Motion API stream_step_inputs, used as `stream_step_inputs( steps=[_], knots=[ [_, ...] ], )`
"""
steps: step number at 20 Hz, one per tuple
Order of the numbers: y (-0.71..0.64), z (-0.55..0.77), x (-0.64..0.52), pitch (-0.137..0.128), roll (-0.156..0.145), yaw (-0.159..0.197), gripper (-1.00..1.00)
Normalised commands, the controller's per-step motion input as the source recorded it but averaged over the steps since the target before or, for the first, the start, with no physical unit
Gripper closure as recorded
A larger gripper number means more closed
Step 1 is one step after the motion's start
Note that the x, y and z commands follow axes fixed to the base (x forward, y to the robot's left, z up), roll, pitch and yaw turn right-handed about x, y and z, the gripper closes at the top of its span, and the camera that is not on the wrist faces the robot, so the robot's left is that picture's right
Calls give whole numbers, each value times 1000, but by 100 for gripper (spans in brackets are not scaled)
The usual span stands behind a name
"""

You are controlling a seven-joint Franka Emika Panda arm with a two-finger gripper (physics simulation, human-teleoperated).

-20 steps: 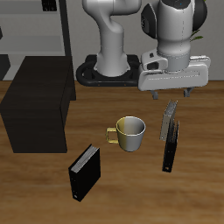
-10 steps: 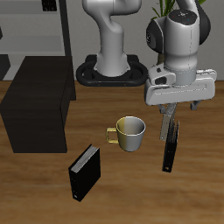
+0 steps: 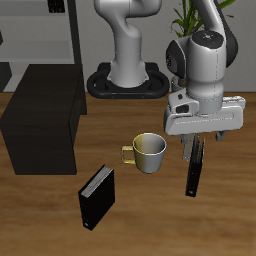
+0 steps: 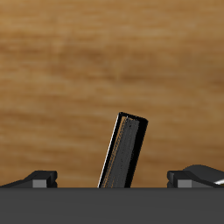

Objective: Place the left black book upright on top of the shelf

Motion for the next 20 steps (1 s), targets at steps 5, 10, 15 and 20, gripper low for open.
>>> stream_step_inputs(
  steps=[5, 10, 15, 20],
  knots=[
    [21, -390, 126, 55, -7, -21, -100],
    [-99, -394, 76, 74, 2, -33, 100],
    [-73, -86, -43, 12, 20, -9, 100],
    [-66, 456, -182, -56, 24, 5, 100]
  ],
)
